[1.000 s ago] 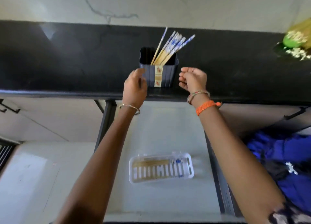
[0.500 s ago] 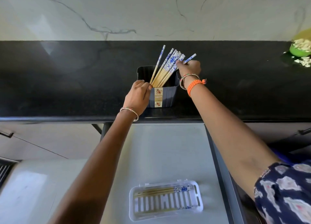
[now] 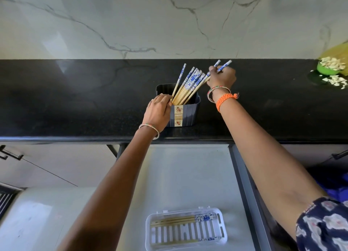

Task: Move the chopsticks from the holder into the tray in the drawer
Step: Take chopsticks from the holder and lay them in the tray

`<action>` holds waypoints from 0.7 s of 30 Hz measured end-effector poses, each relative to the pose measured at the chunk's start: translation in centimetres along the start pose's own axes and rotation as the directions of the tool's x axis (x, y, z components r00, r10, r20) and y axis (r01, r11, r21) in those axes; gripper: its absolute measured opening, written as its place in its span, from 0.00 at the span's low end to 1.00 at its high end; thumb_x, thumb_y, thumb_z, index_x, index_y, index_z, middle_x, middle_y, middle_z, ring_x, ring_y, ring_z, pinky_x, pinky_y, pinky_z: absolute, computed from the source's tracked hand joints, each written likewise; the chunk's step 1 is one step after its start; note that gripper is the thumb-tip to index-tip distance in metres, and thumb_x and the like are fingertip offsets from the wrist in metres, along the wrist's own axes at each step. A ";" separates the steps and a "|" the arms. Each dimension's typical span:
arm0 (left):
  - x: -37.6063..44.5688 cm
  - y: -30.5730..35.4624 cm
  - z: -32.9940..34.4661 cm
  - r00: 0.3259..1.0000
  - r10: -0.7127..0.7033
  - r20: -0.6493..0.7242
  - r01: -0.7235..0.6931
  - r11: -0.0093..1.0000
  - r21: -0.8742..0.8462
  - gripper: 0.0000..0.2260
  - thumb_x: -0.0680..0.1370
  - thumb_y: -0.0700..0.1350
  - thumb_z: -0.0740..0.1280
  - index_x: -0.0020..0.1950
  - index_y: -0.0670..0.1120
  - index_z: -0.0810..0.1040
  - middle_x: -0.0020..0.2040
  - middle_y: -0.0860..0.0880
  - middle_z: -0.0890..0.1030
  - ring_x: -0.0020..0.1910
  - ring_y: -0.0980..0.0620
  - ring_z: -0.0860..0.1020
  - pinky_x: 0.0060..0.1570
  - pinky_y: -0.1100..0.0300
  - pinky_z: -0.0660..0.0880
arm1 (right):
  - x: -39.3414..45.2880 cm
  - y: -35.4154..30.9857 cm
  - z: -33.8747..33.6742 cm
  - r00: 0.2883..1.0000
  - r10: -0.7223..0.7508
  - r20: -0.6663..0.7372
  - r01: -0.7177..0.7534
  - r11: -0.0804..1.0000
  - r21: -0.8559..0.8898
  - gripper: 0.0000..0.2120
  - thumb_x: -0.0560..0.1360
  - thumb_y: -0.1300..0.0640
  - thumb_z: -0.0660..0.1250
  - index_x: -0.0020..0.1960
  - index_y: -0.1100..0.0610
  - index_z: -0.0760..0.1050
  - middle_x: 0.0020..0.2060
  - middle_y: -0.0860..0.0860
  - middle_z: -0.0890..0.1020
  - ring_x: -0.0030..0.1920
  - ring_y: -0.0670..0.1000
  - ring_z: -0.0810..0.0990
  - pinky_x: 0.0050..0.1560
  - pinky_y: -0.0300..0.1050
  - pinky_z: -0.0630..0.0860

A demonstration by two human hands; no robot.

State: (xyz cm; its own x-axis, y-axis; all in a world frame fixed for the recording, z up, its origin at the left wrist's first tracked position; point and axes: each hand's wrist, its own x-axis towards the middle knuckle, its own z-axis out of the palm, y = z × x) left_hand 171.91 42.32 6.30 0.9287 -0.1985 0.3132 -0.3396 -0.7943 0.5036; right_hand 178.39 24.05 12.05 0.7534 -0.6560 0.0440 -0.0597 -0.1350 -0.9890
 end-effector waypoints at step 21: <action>-10.7 4.3 1.2 0.866 -0.109 0.487 0.147 0.988 -0.039 0.16 0.80 0.49 0.54 0.35 0.47 0.72 0.32 0.48 0.74 0.35 0.46 0.72 0.38 0.57 0.69 | -15.9 9.4 -11.6 0.982 0.083 0.170 -0.025 0.947 -0.320 0.33 0.77 0.55 0.66 0.74 0.69 0.56 0.69 0.64 0.68 0.70 0.61 0.68 0.71 0.49 0.63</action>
State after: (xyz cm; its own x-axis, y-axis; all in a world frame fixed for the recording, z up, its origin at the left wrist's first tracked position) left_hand 160.68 40.30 4.15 0.9143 -0.3649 -0.1760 -0.2052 -0.7917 0.5754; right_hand 158.29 24.58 3.70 0.8461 -0.5294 -0.0626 -0.2846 -0.3494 -0.8927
